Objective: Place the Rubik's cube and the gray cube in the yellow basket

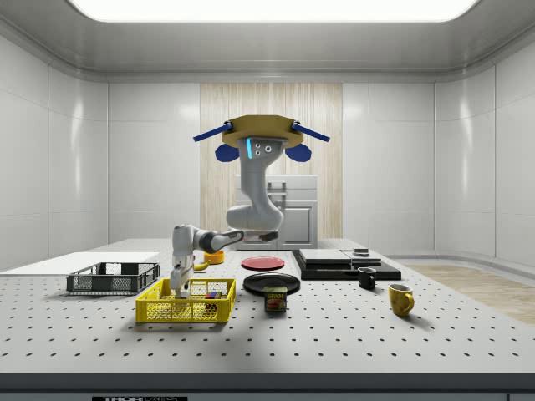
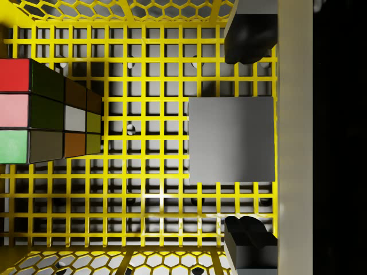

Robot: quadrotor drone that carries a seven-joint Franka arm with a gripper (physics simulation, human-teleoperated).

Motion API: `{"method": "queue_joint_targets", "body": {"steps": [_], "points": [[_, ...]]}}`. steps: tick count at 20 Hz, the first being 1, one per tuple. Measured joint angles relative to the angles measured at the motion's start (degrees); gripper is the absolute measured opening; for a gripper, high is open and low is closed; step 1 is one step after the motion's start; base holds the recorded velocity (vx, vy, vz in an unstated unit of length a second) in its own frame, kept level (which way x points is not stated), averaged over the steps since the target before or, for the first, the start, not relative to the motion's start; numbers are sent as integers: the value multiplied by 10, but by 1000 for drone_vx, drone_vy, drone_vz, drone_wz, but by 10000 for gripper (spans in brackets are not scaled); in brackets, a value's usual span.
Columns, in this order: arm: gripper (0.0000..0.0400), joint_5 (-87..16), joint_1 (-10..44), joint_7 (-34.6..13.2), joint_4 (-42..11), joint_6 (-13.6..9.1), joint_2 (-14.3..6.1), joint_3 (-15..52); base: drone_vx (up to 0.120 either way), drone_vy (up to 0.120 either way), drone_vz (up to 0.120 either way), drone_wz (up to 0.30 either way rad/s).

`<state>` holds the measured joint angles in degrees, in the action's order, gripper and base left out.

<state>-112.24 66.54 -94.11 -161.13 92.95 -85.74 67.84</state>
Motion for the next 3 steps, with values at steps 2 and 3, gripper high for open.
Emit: {"method": "queue_joint_targets", "body": {"steps": [2,3], "points": [[396,6,-1,0,-2,-3,0,7,0,0,0,0],[396,7,-1,0,-3,-3,0,8,0,0,0,0]]}}
